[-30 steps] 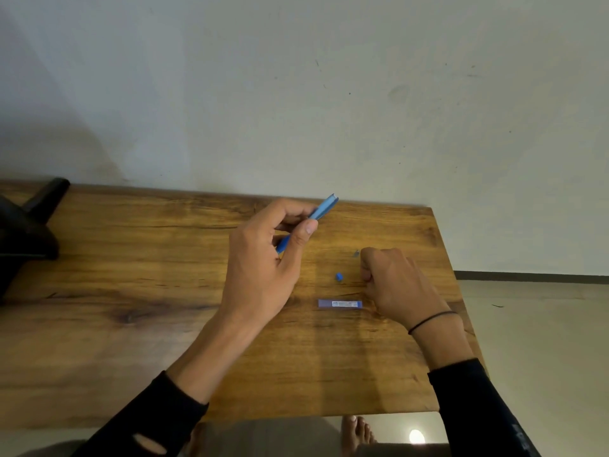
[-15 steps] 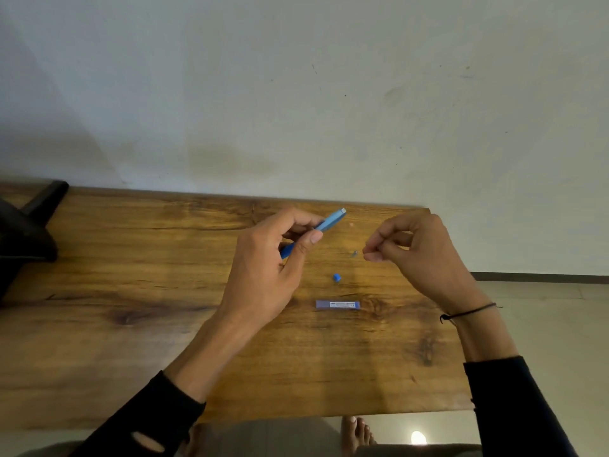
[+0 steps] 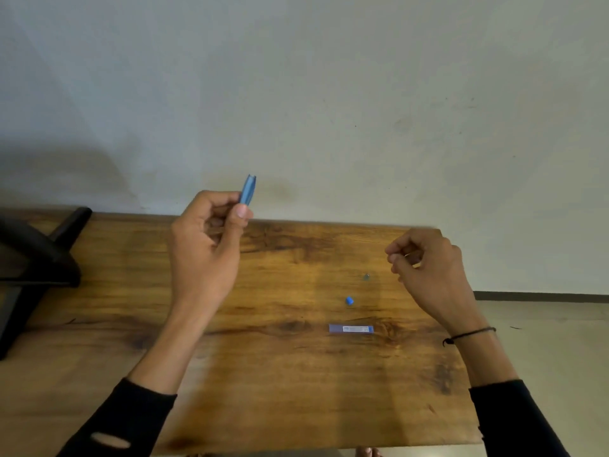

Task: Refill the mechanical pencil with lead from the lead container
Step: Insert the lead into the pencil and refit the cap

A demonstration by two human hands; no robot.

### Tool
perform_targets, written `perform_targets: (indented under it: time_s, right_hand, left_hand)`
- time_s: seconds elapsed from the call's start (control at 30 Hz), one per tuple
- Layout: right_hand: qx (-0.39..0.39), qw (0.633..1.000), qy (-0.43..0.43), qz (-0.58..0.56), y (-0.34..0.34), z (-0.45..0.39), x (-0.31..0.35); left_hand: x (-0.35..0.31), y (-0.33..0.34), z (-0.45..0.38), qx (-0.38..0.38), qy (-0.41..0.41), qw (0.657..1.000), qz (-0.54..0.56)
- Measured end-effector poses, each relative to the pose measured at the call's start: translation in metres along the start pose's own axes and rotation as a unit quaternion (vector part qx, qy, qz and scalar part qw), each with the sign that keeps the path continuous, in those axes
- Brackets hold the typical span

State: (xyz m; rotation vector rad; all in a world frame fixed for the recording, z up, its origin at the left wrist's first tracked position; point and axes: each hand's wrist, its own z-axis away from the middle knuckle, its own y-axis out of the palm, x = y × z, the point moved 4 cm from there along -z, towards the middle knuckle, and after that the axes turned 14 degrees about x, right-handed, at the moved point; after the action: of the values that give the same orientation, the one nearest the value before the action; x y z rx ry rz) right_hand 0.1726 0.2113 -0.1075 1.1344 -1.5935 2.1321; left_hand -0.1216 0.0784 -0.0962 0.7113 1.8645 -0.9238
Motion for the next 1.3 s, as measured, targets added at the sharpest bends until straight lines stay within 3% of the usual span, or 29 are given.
perform_targets:
  time_s: [0.3, 0.53, 0.7, 0.77, 0.87, 0.97, 1.03, 1.3]
  right_hand:
    - [0.016, 1.000, -0.009, -0.002, 0.012, -0.002, 0.008]
    - [0.115, 0.973, -0.032, 0.196, 0.043, -0.012, -0.005]
    - [0.106, 0.963, -0.046, 0.245, 0.054, -0.013, -0.005]
    - [0.088, 0.977, -0.047, 0.188, 0.043, -0.015, -0.006]
    - [0.050, 0.998, -0.045, -0.007, 0.022, -0.012, 0.003]
    - [0.018, 0.974, -0.103, -0.201, 0.004, -0.002, 0.025]
    - [0.012, 0.951, -0.147, -0.270, -0.003, 0.004, 0.041]
    - [0.066, 0.952, -0.175, -0.244, 0.003, 0.012, 0.064]
  left_hand:
    - [-0.012, 0.027, 0.011, 0.079, -0.013, 0.997, 0.010]
    - [-0.014, 0.041, 0.017, 0.120, -0.005, 0.993, 0.011]
    - [-0.012, 0.047, 0.022, 0.144, -0.006, 0.989, 0.011]
    - [-0.012, 0.054, 0.023, 0.154, -0.006, 0.988, 0.004]
    - [-0.013, 0.058, 0.024, 0.167, 0.001, 0.986, -0.007]
    - [-0.014, 0.060, 0.025, 0.186, 0.011, 0.982, -0.016]
    - [-0.013, 0.062, 0.027, 0.193, 0.013, 0.981, -0.020]
    - [-0.013, 0.068, 0.030, 0.211, 0.031, 0.976, -0.046]
